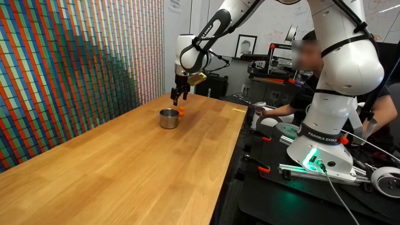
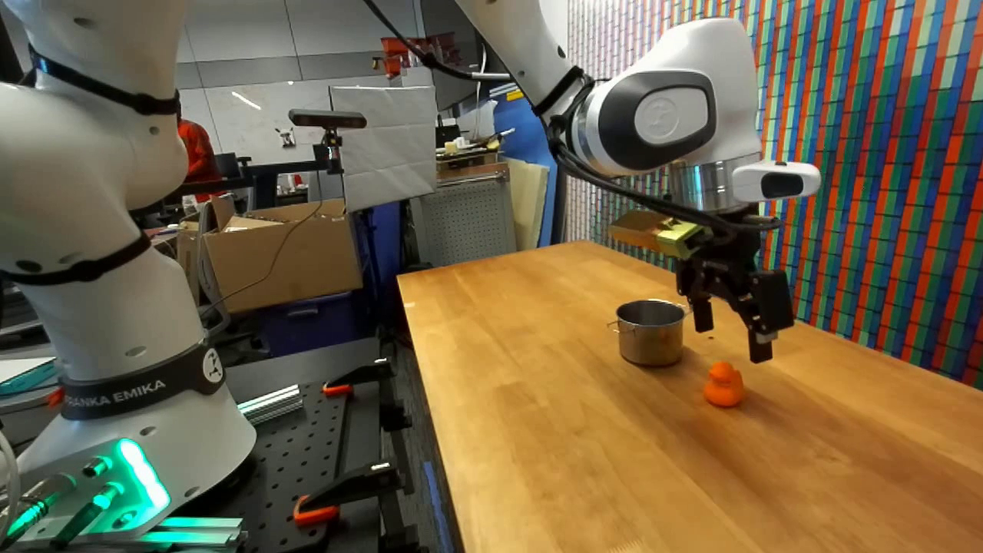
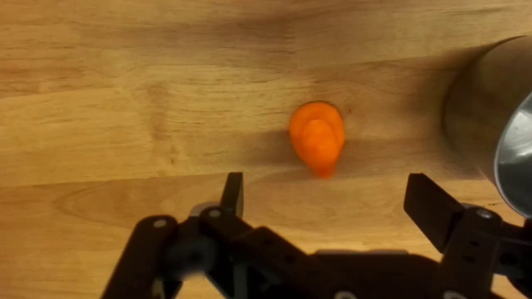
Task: Pick up the rubber duck and put it in the cup
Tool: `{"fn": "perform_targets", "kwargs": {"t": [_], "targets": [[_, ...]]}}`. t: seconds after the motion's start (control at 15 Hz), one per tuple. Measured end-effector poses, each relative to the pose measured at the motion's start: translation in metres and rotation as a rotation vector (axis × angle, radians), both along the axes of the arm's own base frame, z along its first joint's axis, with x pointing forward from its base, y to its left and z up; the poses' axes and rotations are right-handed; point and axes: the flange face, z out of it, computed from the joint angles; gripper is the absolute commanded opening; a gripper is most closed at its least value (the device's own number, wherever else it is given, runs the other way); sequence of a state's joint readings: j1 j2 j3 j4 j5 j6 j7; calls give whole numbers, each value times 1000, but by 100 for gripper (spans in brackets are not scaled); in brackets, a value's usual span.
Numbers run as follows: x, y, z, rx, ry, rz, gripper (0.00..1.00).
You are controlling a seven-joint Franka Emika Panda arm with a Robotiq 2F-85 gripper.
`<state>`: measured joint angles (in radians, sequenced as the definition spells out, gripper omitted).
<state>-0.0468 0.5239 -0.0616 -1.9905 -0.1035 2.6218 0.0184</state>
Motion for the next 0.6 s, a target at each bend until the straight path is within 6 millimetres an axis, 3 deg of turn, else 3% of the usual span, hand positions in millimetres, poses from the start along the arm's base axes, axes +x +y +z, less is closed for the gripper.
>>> {"fn": "perform_targets", "kwargs": {"t": [0.27, 0.33, 0.47, 0.6], "targets": [[-3, -1, -34, -3, -3, 1, 96], [-4, -1, -41, -4, -5, 1, 72], [-5, 2, -54, -3, -13, 6, 71], [-5, 5, -64, -3, -26, 13, 56]]}}
